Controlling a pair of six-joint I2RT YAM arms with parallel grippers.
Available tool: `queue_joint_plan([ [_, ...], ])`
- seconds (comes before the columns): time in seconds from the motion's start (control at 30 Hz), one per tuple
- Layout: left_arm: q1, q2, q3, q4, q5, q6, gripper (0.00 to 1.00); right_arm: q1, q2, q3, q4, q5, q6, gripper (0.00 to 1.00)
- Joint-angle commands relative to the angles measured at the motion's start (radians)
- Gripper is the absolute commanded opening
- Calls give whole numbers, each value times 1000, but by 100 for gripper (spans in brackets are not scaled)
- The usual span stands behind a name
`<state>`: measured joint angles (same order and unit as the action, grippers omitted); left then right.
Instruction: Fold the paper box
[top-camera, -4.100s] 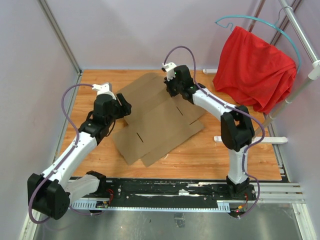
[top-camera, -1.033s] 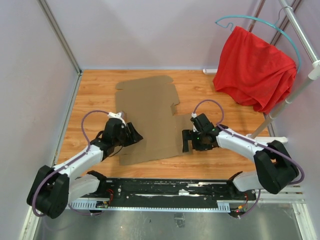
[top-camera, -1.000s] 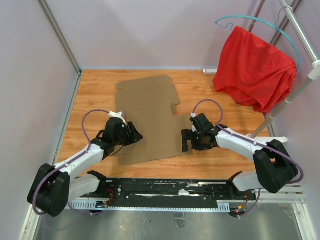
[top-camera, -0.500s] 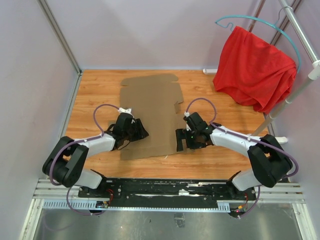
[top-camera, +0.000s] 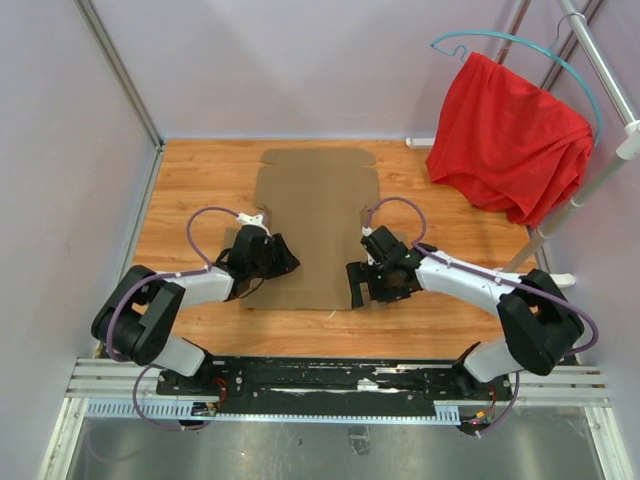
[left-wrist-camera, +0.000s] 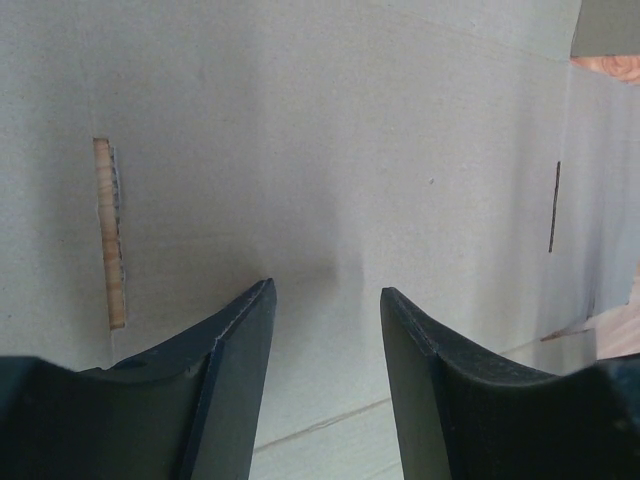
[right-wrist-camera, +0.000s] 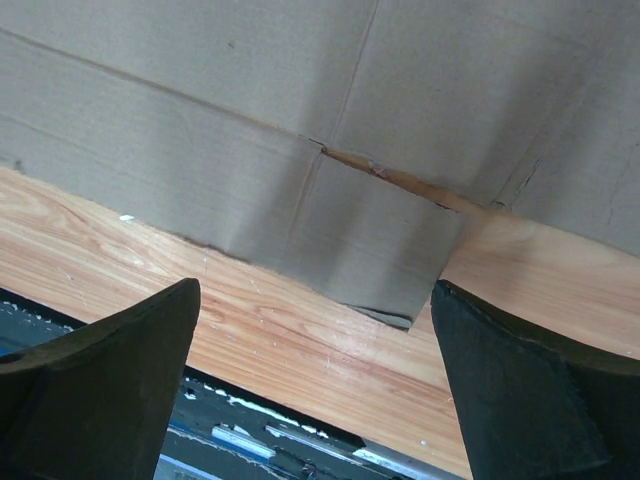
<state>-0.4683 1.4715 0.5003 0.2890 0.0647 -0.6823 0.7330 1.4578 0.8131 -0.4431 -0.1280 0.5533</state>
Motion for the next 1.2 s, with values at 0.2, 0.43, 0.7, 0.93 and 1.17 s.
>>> queue_joint_plan([
  [0.2,-52,74,-69,-63,23,-27,53,48,0,130,14,11,28,99],
  [0.43,-72,79,-81,-47,21,-40,53,103,75,207,38,0,40,97],
  [0.7,-79,84,-93,-36,20,-43,53,159,214,275,65,-15,45,98],
  [0.93,-79,62,-98,-55,2,-30,53,166,211,229,93,-7,49,98],
  [1.17,-79,36,-25,-148,-48,13,53,160,-26,173,-80,241,88,97],
])
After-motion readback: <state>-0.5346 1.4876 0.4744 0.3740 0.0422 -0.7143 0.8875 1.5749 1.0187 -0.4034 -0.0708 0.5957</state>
